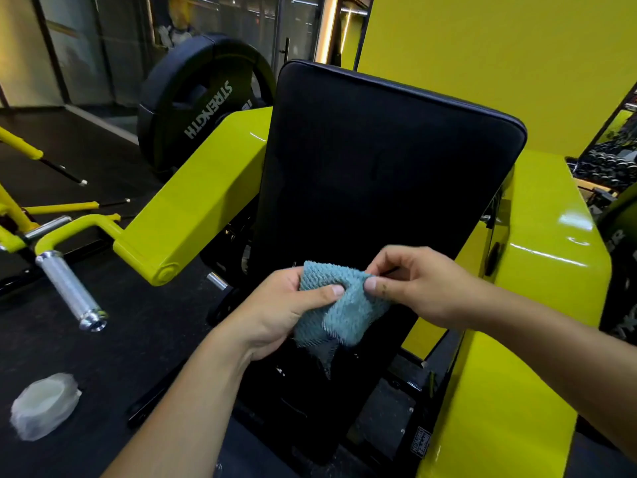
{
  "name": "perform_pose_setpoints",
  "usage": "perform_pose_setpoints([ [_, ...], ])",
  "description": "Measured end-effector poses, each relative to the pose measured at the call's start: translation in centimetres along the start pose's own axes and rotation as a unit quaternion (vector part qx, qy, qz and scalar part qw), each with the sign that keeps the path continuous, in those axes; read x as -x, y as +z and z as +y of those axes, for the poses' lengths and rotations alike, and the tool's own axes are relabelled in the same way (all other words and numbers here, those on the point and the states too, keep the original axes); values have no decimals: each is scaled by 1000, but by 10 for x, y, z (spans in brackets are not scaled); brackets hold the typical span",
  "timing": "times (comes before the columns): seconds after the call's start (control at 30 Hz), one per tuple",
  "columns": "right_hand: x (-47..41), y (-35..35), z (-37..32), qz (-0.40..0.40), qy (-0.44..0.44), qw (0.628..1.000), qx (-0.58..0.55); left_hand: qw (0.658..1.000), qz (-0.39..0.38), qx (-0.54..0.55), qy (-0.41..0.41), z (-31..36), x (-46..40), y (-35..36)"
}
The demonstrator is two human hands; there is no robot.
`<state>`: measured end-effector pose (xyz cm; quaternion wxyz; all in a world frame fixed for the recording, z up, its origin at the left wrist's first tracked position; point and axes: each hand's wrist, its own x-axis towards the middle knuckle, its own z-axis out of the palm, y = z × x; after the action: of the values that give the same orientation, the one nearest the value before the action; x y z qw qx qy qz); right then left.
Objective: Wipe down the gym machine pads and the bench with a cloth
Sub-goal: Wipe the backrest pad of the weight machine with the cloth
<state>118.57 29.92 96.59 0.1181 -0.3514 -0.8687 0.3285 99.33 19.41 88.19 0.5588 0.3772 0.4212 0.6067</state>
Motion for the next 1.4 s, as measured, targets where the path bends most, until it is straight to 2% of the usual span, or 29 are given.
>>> perform_pose_setpoints([
  [0.2, -13, -18, -16, 0, -2, 998, 56, 999, 6, -37, 3, 14, -5, -2],
  [0.33, -16, -19, -21, -1, -8, 1000, 19, 995, 30, 92, 1, 8, -6, 7],
  [0.4, -17, -21, -20, 30, -36, 995, 85, 988, 26, 154, -10, 1, -4, 12],
  [0.47, -20, -22, -18, 58, -69, 980, 177, 984, 29, 172, -25, -9, -2, 17],
  [0.6, -31, -23, -14, 70, -110, 964, 231, 966, 67, 245, -41, -20, -2, 27],
  [0.73, -42, -33, -25, 64, -192, 909, 364, 925, 193, 326, -15, -26, -8, 34],
  [0.77, -44, -37, -28, 71, -228, 884, 402, 913, 221, 342, 4, -28, -9, 36],
  [0.83, -49, -45, -29, 91, -298, 807, 503, 890, 284, 353, 55, -31, -10, 39],
  [0.9, -54, -54, -26, 118, -326, 743, 572, 880, 354, 292, 119, -35, -11, 45],
  [1.0, -57, -63, -20, 121, -303, 722, 610, 889, 403, 77, 203, -54, -20, 57],
  [1.1, -57, -60, -13, 119, -275, 694, 655, 899, 290, -187, 267, -86, -46, 68],
  [1.17, -55, -57, -8, 127, -258, 673, 681, 865, 234, -339, 285, -109, -67, 76],
  [1.27, -55, -52, -3, 135, -245, 637, 718, 823, 257, -414, 291, -131, -84, 91],
  [1.4, -58, -50, 0, 146, -238, 607, 744, 772, 261, -455, 358, -157, -91, 103],
])
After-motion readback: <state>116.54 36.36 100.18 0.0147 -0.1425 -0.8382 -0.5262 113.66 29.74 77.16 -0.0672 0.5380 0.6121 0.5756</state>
